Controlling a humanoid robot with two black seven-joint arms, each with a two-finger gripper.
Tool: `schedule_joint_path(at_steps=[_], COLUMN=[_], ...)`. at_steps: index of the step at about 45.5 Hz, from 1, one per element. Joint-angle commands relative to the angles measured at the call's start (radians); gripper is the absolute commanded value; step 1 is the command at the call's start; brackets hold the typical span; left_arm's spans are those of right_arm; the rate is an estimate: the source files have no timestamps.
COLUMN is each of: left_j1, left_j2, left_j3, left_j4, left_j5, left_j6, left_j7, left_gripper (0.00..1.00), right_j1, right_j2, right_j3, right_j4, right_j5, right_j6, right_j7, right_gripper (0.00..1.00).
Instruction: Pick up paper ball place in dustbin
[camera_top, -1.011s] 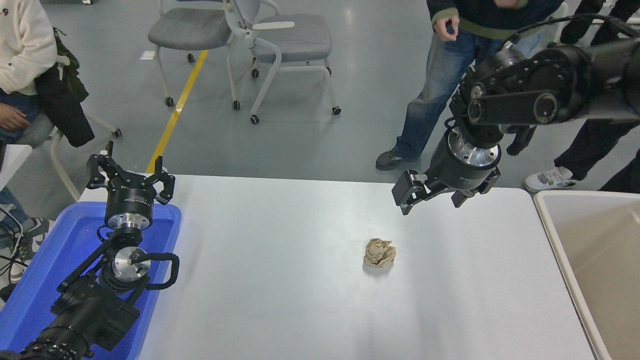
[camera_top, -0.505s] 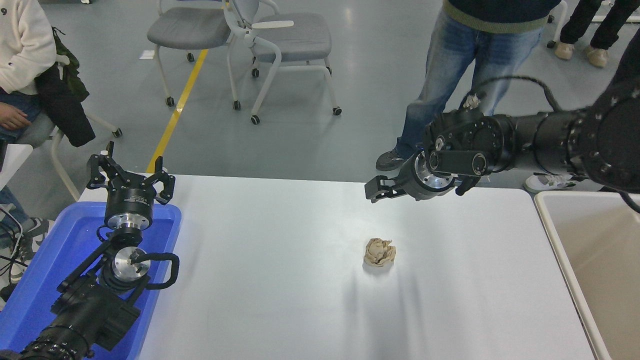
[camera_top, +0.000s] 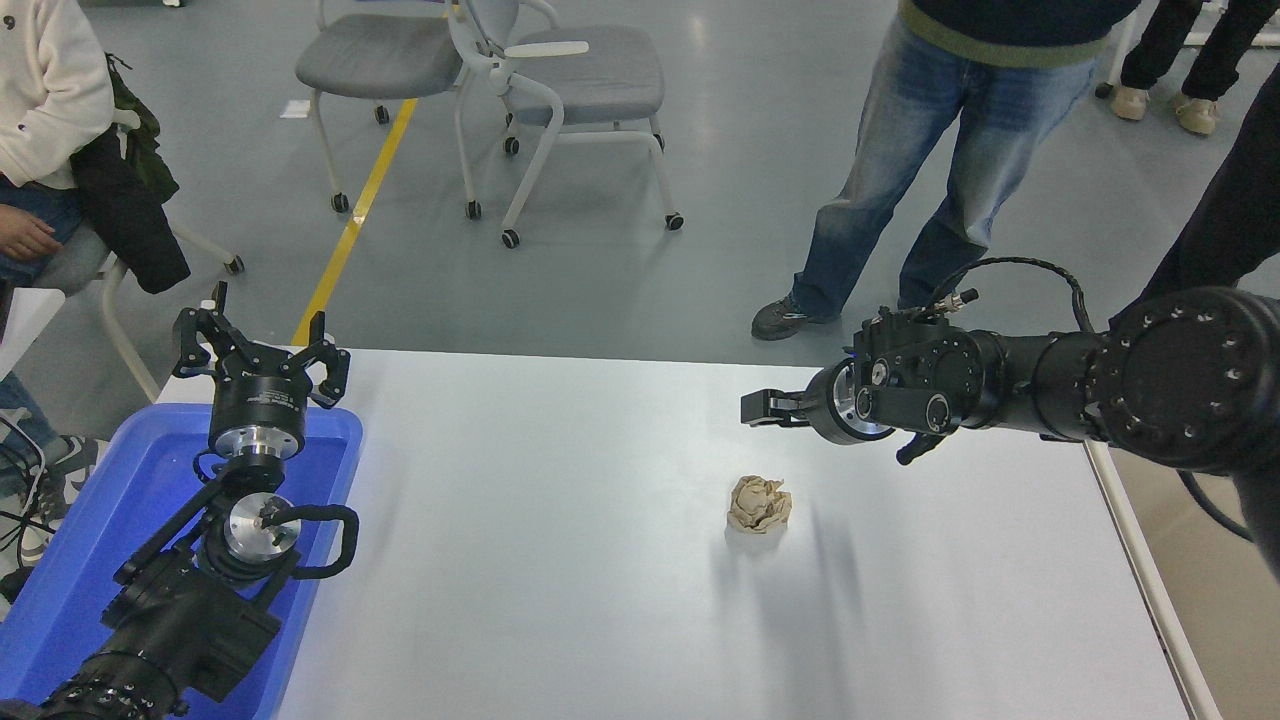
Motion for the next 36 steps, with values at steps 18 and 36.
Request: schedule_joint_path(at_steps=[18, 36], left_j1=[0.000, 0.000], left_j2=[0.000, 0.000], left_j3=[0.000, 0.000], left_j4=[0.000, 0.000], left_j5=[0.000, 0.000], left_j6=[0.000, 0.000], left_j7=[0.000, 0.000], left_gripper=[0.99, 0.99], right_j1=[-0.119, -0.204], right_j2=[0.000, 0.000], right_j3=[0.126, 0.223], right_j4=[-0.031, -0.030], right_j5=[-0.051, -0.133], right_j6=[-0.031, -0.031], right_j7=[0.004, 0.006], right_gripper=[1.00, 1.00])
